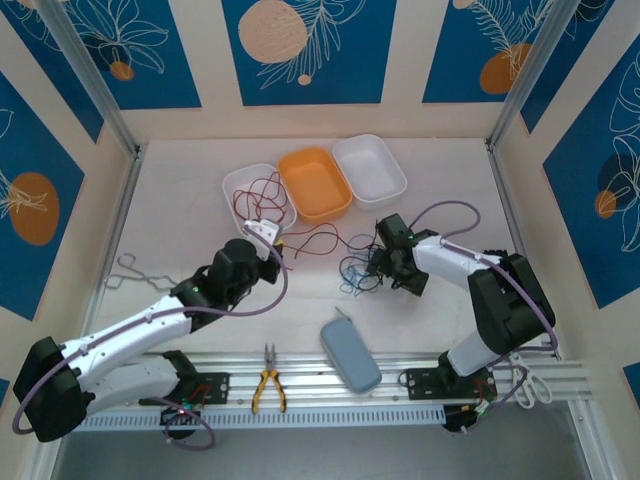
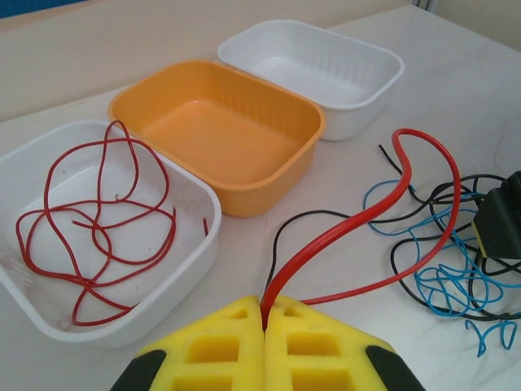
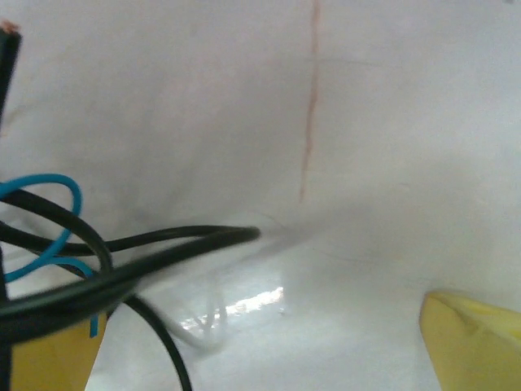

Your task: Untangle the cables

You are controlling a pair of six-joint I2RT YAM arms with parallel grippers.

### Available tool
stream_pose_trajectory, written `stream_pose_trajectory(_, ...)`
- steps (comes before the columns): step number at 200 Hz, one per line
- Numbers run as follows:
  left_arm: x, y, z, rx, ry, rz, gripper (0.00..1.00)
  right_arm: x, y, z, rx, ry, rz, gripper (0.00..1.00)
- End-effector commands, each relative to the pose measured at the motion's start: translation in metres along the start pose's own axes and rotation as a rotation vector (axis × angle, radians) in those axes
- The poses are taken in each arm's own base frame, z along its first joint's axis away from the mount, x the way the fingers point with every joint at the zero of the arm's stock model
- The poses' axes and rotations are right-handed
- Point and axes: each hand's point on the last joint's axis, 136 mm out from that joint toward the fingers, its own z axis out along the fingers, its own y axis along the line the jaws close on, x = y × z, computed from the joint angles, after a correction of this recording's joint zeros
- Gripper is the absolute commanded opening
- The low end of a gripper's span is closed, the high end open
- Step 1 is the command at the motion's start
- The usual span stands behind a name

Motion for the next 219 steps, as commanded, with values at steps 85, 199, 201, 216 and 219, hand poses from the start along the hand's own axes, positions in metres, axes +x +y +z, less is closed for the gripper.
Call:
stream_pose_trajectory(85, -0.066, 0.077, 0.007, -0.161, -0.061, -0.008, 0.0, -0.002, -0.018, -0.033, -0.053, -0.078, 0.054, 0.99)
stream_pose_trajectory(199, -0.068, 0.15, 0.065, -0.205, 0.156, 0.287, 0.0, -0.003, -0.022, -0.046, -0.076, -0.103, 0.064, 0.99)
stream_pose_trajectory(201, -0.068, 0.15, 0.066, -0.201, 0.161, 0.293, 0.0, -0.003, -0.022, -0.046, -0.075, -0.103, 0.064, 0.99)
stream_pose_trajectory(216, -0.065, 0.157, 0.072, -0.184, 0.191, 0.331, 0.0, -0.003, -0.023, -0.047, -0.078, -0.106, 0.069, 0.99)
stream_pose_trajectory(219, -0.065, 0.158, 0.073, -0.183, 0.193, 0.338, 0.0, -0.003, -0.023, -0.046, -0.078, -0.105, 0.069, 0.99)
